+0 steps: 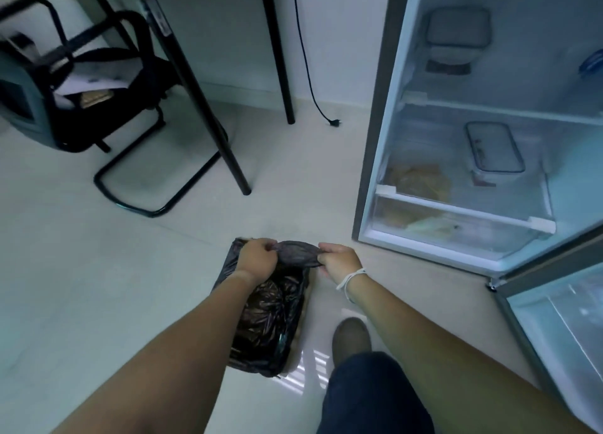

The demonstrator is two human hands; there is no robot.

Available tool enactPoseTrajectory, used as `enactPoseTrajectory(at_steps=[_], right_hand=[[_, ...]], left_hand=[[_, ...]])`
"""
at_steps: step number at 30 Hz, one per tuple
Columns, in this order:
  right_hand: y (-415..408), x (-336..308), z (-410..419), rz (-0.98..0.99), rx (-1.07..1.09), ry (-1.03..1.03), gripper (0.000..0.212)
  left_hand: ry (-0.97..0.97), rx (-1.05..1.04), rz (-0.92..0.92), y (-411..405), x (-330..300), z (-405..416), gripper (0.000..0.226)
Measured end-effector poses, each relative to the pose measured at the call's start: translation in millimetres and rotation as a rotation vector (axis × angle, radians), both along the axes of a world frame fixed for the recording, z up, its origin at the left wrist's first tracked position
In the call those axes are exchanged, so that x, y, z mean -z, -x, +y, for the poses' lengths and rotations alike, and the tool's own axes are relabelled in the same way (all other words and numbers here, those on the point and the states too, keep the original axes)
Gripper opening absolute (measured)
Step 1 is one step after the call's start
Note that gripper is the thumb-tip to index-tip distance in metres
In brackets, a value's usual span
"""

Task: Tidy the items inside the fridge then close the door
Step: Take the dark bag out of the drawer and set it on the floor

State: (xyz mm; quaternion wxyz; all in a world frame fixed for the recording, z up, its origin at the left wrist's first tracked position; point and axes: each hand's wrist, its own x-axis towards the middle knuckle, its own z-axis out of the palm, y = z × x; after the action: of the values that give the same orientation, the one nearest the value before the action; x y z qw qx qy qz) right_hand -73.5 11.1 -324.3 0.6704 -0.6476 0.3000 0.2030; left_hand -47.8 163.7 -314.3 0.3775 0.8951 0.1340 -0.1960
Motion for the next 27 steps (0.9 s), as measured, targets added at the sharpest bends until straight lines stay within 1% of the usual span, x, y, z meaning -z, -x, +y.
enactPoseTrajectory(at_steps=[4, 7, 9, 14, 18, 22, 27], right_hand=[[7.1, -0.8, 28.5, -0.004, -0.091, -0.018, 0.044], [10.2, 1.0, 45.9, -0.016, -0.159, -0.001, 0.045], [11.5, 1.7, 53.8, -0.030, -0.194, 0.018, 0.046], [10.9, -2.6, 68.4, -0.038, -0.265, 0.045, 0.048], [10.3, -3.7, 72.2, -0.062, -0.330, 0.094, 0.051], [9.3, -9.5, 64.8, -0.054, -0.343, 0.141, 0.050], [8.5, -17.2, 46.8, -0.111, -0.331, 0.209, 0.048]], left_hand=[[-0.016, -0.092, 0.022, 12.9, -0.4, 28.6, 0.035], [0.017, -0.181, 0.013, 19.5, -2.4, 43.3, 0.034], [0.034, -0.204, 0.029, 23.0, -2.8, 49.9, 0.036], [0.049, -0.218, 0.070, 26.9, -4.2, 62.3, 0.042], [0.054, -0.210, 0.063, 24.6, -5.9, 63.2, 0.046], [0.064, -0.177, 0.067, 20.6, -7.3, 61.4, 0.045], [0.087, -0.123, 0.047, 14.4, -14.9, 45.9, 0.042]])
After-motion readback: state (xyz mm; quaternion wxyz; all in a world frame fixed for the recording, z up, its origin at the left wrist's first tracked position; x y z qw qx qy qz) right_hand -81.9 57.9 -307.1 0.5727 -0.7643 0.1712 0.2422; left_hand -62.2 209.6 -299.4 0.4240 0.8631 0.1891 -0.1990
